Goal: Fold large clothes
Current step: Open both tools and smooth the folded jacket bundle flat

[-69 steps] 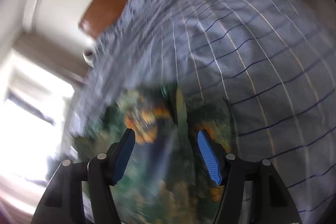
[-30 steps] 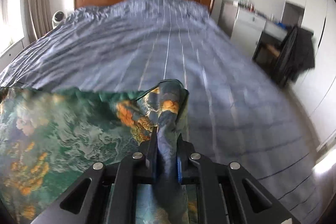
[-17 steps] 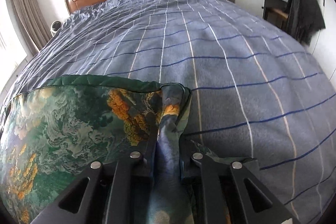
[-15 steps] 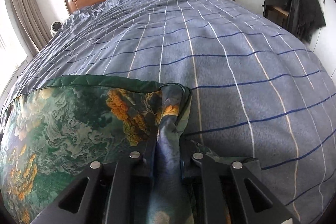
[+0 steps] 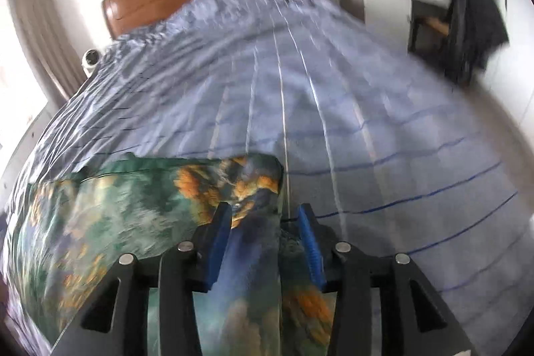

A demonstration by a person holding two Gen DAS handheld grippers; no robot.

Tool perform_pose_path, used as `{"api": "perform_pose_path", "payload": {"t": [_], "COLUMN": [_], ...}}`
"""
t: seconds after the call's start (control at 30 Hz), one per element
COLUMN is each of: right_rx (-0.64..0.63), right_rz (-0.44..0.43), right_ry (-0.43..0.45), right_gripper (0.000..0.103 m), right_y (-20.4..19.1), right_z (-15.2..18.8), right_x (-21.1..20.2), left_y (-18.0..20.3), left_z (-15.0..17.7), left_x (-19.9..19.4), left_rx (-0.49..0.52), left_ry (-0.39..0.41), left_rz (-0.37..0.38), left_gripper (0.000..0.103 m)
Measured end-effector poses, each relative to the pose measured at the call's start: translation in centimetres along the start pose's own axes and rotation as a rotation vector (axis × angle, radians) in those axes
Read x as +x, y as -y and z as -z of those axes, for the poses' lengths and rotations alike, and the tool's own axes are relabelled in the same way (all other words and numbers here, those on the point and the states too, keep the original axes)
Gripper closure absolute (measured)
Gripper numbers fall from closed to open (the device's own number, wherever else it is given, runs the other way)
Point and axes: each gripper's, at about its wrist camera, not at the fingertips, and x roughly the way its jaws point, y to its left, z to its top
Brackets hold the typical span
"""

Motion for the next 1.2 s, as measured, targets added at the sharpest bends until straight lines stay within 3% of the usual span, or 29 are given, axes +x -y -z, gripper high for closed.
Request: {"api": "perform_pose_path", "payload": {"t": [0.17,0.27,0.37,0.5,0.63,0.77,0.83,1.0,1.13,1.2], "right_rx": [-0.141,-0.198,-0.227,-0.154,-0.275,-0.213,-0.208,-0.17,-0.102,-0.087], "right_rz": [-0.102,-0.184,-0.159,-0.19,-0.111,-0.147,-0.147,-0.121,-0.154,-0.138], "right_ry": [0.042,-0.03,-0.126,-0.113,-0.075,-0.003,0.024,-0.042,-0.043,-0.039], "right_gripper": [0.061,0.061,0.061,0.061,0.061,0.061,0.061,0.061,0.061,0.061], "right_y": [-3.6,-5.3,-4.8,-2.7,-5.2,-5.1,-5.2,-3.6,-2.0,-1.8], "right_z": [3.0,6.7,10.0,10.7,10.7,10.6,11.0,13.1,14.9,15.4], "right_x": [-6.7,-6.9,-4.5,-4.0,-5.7,-9.5,-11.0,-9.2,-8.7,-9.3], "left_y": [5.7,6.3,5.7,6.6,9.2,13.0,14.4,15.3,15.4,15.8], "left_z": [4.2,6.8,8.2,7.6,6.9,7.6,8.6,11.6,12.1,11.2], "left_x": [-1.0,1.1,1.6,0.1,-2.2,-2.3,-1.7,1.8,0.8,0.0], "left_rx": [0.196,0.244,0.245,0.273,0.269,0.307,0.346,0.411,0.427,0.413], "left_ry": [-0.016,-0.096,-0.111,-0.106,-0.06,-0.06,-0.079,-0.178,-0.184,-0.189], "left_rz": [0.028,-0.013,-0.022,-0.025,0.048,0.126,0.127,0.067,0.057,0.091], "left_gripper": [0.003,0.004,0.004,0.004,0.004,0.003,0.003,0.002,0.002,0.002]}}
